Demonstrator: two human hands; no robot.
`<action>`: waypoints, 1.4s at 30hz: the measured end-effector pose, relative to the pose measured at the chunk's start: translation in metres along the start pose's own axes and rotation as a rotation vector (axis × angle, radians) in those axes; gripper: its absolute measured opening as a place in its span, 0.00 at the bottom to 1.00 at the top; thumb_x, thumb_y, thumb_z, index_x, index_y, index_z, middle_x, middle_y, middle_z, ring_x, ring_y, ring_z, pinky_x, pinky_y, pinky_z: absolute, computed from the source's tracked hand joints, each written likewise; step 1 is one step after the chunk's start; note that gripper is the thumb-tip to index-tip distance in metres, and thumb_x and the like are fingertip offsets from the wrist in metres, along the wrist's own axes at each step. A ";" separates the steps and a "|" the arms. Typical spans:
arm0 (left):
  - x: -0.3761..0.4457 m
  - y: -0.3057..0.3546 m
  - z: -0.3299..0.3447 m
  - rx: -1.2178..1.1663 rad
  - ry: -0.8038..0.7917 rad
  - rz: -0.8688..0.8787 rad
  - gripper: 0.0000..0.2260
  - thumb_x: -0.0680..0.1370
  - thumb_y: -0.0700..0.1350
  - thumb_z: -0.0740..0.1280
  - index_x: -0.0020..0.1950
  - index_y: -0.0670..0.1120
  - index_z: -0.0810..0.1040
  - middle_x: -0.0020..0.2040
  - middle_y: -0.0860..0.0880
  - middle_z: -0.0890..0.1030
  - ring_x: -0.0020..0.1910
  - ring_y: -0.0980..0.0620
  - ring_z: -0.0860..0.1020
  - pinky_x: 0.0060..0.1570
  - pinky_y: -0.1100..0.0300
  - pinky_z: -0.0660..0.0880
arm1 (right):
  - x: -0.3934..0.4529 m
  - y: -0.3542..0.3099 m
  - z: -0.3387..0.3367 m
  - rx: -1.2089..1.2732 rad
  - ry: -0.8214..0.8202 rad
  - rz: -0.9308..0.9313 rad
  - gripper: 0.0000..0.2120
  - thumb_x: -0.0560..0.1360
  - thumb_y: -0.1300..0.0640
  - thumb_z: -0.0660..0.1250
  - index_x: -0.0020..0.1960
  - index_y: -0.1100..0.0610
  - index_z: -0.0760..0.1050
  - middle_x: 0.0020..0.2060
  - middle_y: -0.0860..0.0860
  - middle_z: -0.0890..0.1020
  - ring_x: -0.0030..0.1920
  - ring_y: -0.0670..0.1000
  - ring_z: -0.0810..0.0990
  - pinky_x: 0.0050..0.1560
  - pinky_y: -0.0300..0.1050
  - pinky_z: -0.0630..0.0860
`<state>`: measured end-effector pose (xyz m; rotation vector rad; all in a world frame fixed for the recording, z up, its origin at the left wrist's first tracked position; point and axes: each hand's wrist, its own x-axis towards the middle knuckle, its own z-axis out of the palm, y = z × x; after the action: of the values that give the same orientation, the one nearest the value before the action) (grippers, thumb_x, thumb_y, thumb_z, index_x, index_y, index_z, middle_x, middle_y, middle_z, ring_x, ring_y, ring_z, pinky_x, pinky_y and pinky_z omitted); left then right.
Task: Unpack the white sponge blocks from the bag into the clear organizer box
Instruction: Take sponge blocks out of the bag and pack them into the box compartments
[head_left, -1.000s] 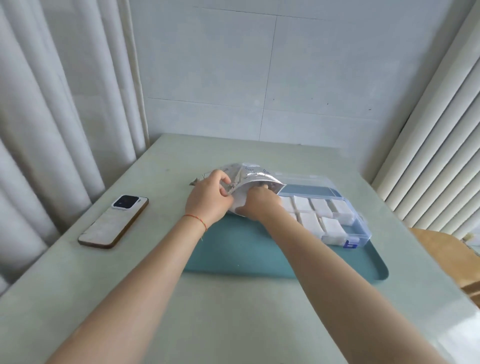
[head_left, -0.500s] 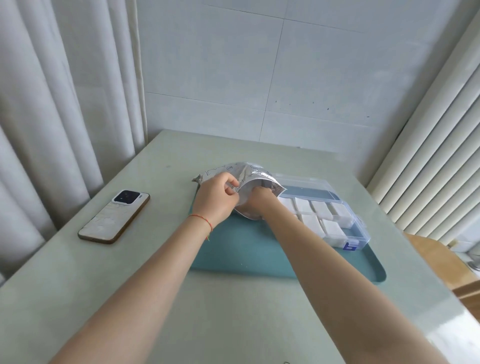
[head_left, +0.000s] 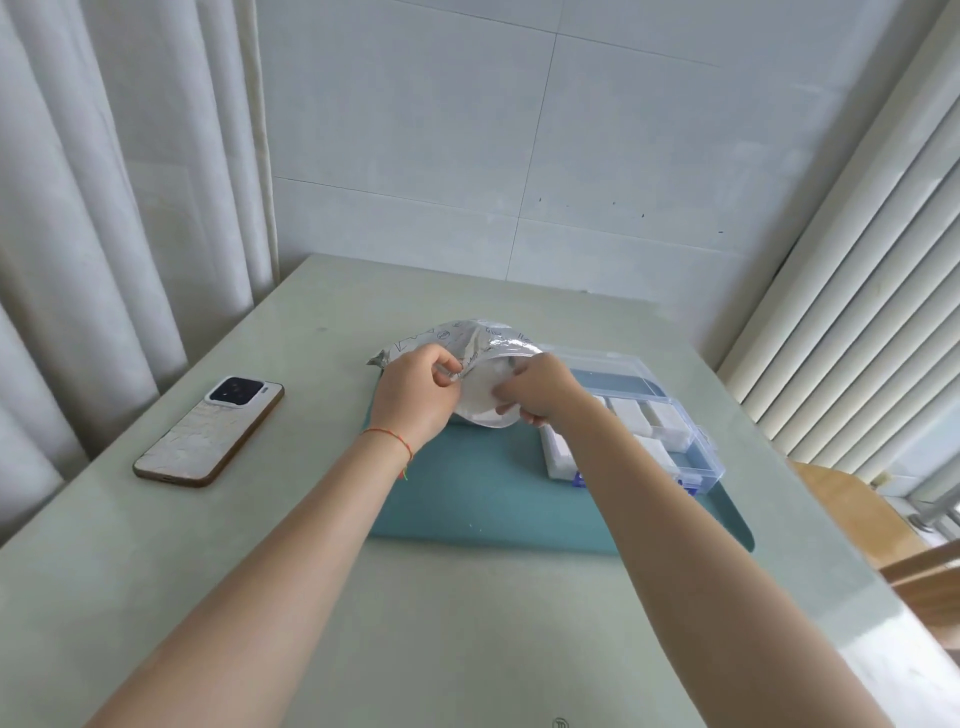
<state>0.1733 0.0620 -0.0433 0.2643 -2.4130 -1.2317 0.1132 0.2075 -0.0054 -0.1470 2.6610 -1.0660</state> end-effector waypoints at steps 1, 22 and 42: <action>-0.001 0.001 0.000 0.006 0.009 -0.008 0.06 0.73 0.40 0.68 0.45 0.51 0.78 0.41 0.51 0.80 0.42 0.51 0.77 0.43 0.61 0.72 | 0.000 0.006 -0.005 0.049 0.014 -0.007 0.04 0.73 0.64 0.65 0.46 0.63 0.77 0.33 0.54 0.83 0.23 0.51 0.65 0.24 0.36 0.64; -0.025 0.056 0.039 -0.437 -0.354 -0.163 0.14 0.78 0.41 0.69 0.63 0.49 0.76 0.56 0.47 0.77 0.39 0.47 0.81 0.39 0.59 0.80 | -0.028 0.086 -0.077 0.425 -0.279 -0.183 0.09 0.77 0.62 0.63 0.54 0.64 0.77 0.37 0.55 0.82 0.25 0.48 0.60 0.24 0.37 0.58; 0.010 0.085 0.085 -1.146 -0.363 -0.476 0.10 0.82 0.41 0.59 0.56 0.38 0.77 0.56 0.36 0.82 0.50 0.42 0.82 0.47 0.51 0.83 | 0.012 0.100 -0.106 0.574 -0.102 -0.174 0.03 0.73 0.64 0.67 0.42 0.61 0.74 0.31 0.55 0.72 0.25 0.50 0.64 0.26 0.40 0.60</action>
<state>0.1281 0.1703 -0.0160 0.2619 -1.5036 -2.8098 0.0720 0.3480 -0.0038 -0.3066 2.1771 -1.7730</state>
